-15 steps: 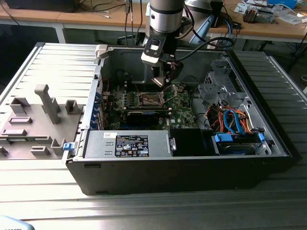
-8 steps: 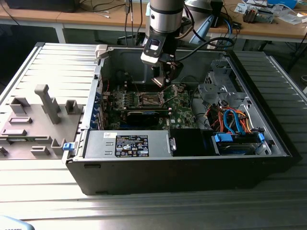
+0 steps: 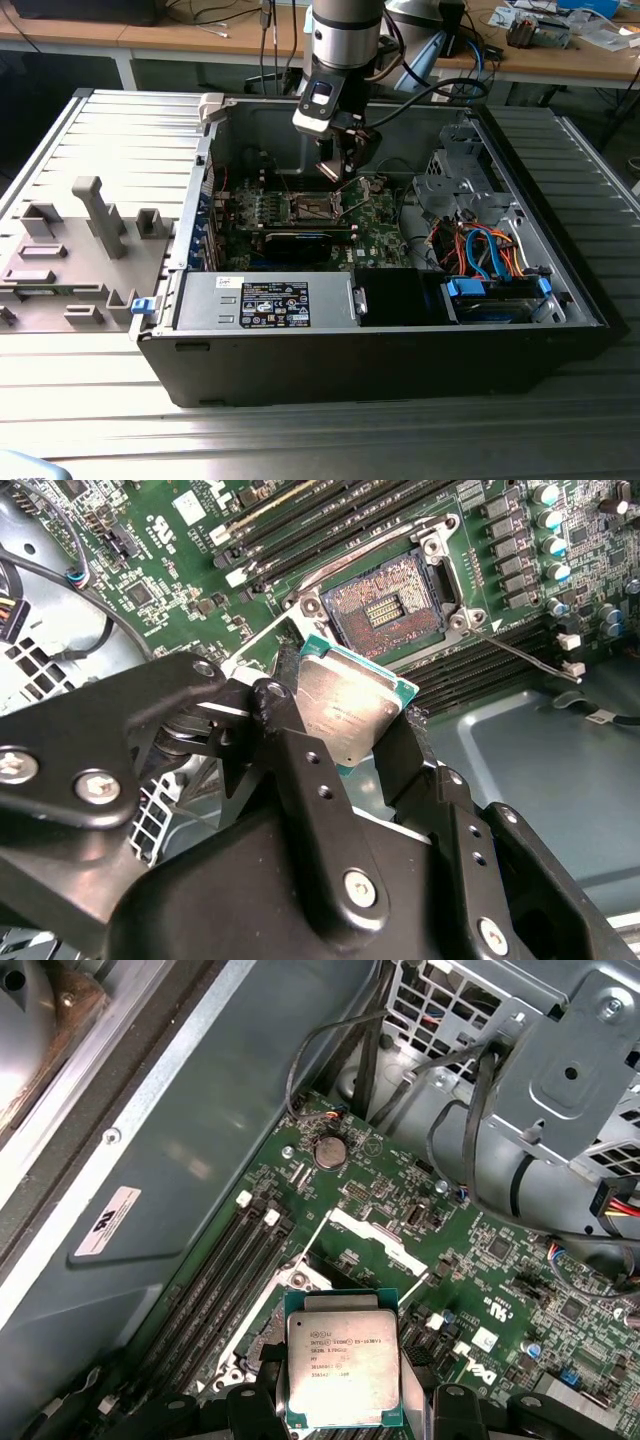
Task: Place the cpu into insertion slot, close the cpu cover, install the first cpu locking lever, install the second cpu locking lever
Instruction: 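Place the cpu into insertion slot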
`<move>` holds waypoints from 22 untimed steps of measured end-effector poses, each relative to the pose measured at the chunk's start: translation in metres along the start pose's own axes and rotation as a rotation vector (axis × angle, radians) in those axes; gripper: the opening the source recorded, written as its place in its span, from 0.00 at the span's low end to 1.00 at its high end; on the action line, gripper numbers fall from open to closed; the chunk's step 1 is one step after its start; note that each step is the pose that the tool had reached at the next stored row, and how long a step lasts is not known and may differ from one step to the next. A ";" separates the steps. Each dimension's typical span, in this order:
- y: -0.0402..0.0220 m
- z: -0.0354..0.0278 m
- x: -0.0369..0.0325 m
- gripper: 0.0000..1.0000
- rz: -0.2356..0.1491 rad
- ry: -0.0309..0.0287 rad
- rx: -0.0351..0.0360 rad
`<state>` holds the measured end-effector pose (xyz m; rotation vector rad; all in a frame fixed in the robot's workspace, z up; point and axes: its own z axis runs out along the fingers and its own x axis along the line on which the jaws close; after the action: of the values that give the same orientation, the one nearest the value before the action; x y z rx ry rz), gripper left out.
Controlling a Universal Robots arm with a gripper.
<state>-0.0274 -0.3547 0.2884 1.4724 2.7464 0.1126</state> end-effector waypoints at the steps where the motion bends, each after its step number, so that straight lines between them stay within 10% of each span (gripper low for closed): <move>1: 0.0000 0.0000 0.0000 0.55 0.001 0.0000 0.0000; 22: 0.0000 0.0003 0.0000 0.55 0.024 -0.0018 -0.0003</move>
<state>-0.0274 -0.3547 0.2881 1.5043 2.7281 0.1120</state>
